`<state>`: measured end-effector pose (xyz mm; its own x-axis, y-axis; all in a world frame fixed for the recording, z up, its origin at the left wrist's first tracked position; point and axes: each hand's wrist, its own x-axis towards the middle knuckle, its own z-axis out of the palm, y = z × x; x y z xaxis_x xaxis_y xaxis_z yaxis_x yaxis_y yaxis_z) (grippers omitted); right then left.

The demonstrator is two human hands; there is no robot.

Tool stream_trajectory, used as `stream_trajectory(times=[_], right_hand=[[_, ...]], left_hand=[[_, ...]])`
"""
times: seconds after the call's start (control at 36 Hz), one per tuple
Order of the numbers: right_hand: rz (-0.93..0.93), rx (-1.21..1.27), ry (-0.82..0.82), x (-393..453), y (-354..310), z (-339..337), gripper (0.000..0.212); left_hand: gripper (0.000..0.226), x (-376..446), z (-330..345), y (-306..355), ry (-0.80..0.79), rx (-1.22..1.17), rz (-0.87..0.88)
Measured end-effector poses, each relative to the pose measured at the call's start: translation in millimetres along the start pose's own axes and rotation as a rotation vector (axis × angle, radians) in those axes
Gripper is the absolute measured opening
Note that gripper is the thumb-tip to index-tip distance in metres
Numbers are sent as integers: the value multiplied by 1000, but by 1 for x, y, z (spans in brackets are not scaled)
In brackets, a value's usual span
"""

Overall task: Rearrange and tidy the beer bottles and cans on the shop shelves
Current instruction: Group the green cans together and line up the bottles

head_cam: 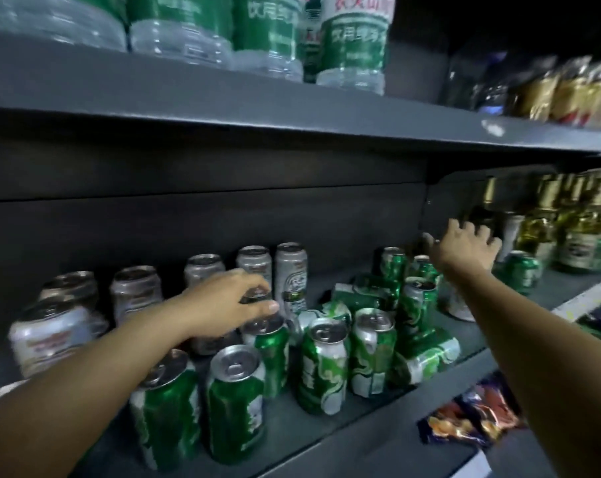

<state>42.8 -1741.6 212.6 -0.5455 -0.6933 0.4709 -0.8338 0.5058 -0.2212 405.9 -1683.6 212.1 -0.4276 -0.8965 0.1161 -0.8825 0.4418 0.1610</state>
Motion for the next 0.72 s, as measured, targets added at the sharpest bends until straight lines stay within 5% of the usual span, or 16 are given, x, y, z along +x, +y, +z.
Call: stream_trajectory(times=[0.42, 0.72], right_hand=[[-34, 35, -269, 75, 82, 48, 72], [-148, 116, 30, 69, 80, 48, 58]], left_hand=[[50, 53, 27, 70, 8, 262, -92], [46, 64, 27, 53, 0, 265, -158]])
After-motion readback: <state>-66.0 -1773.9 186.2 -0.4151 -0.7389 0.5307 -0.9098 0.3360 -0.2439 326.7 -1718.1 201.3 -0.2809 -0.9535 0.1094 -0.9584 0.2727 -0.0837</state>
